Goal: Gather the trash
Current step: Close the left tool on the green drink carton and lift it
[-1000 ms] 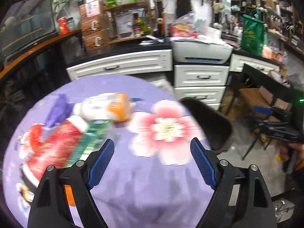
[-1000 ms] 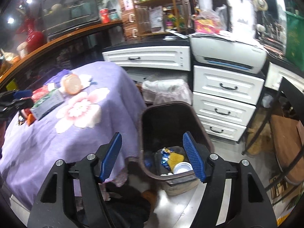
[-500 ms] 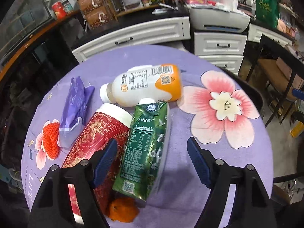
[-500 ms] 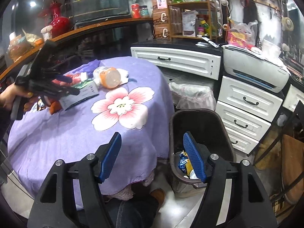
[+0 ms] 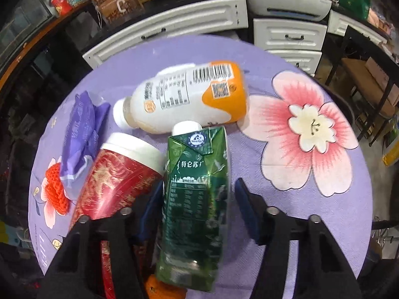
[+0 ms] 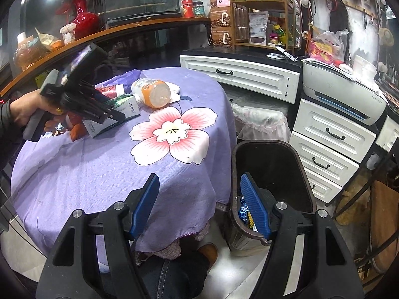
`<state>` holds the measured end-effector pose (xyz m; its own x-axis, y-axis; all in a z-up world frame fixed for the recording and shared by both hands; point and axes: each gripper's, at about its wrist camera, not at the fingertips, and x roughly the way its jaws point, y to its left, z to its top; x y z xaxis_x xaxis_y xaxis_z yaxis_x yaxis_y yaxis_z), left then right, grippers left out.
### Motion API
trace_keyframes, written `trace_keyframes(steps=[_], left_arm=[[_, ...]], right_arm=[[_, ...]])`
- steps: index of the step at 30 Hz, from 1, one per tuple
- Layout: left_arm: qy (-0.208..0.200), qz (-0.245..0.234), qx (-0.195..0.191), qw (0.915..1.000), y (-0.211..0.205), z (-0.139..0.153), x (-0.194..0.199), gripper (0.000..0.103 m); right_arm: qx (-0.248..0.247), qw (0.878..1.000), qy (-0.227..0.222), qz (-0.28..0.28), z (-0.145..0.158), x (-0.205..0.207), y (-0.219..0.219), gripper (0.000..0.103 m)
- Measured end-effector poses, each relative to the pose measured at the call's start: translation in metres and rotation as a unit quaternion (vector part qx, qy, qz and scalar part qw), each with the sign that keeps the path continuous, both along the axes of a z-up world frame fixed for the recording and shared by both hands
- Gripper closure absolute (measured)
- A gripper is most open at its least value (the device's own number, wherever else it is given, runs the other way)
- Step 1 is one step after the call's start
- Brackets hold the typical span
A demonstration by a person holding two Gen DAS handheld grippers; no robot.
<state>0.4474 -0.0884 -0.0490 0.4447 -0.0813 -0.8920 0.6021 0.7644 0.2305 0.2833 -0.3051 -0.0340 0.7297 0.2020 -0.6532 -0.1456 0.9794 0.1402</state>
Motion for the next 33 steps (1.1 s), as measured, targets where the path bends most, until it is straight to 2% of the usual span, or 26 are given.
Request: trace_keyframes(steps=[7, 13, 17, 22, 27, 30, 33], left_arm=[[-0.005, 0.007, -0.015, 0.9998, -0.003, -0.001, -0.004, 0.054], [-0.033, 0.027, -0.057, 0.9975, 0.006, 0.008, -0.019, 0.055], [-0.072, 0.05, -0.118, 0.9891, 0.021, 0.025, -0.043, 0.055], [-0.113, 0.07, -0.16, 0.9781, 0.037, 0.038, -0.079, 0.055], [-0.145, 0.093, -0.188, 0.9669, 0.054, 0.047, -0.104, 0.055], [-0.155, 0.106, -0.209, 0.9597, 0.063, 0.051, -0.119, 0.055], [-0.159, 0.113, -0.213, 0.9572, 0.068, 0.048, -0.129, 0.055]], right_arm=[[-0.005, 1.0, 0.001, 0.008, 0.001, 0.003, 0.008, 0.035], [-0.005, 1.0, 0.001, 0.02, 0.003, 0.006, 0.014, 0.035], [0.001, 1.0, 0.001, 0.029, 0.005, 0.014, 0.019, 0.035], [0.005, 0.998, 0.006, 0.067, 0.012, 0.032, 0.036, 0.035], [-0.025, 0.992, 0.003, 0.121, 0.023, 0.059, 0.068, 0.035], [-0.054, 0.985, 0.008, 0.164, 0.029, 0.085, 0.093, 0.035], [-0.095, 0.977, 0.008, 0.189, 0.033, 0.111, 0.116, 0.035]])
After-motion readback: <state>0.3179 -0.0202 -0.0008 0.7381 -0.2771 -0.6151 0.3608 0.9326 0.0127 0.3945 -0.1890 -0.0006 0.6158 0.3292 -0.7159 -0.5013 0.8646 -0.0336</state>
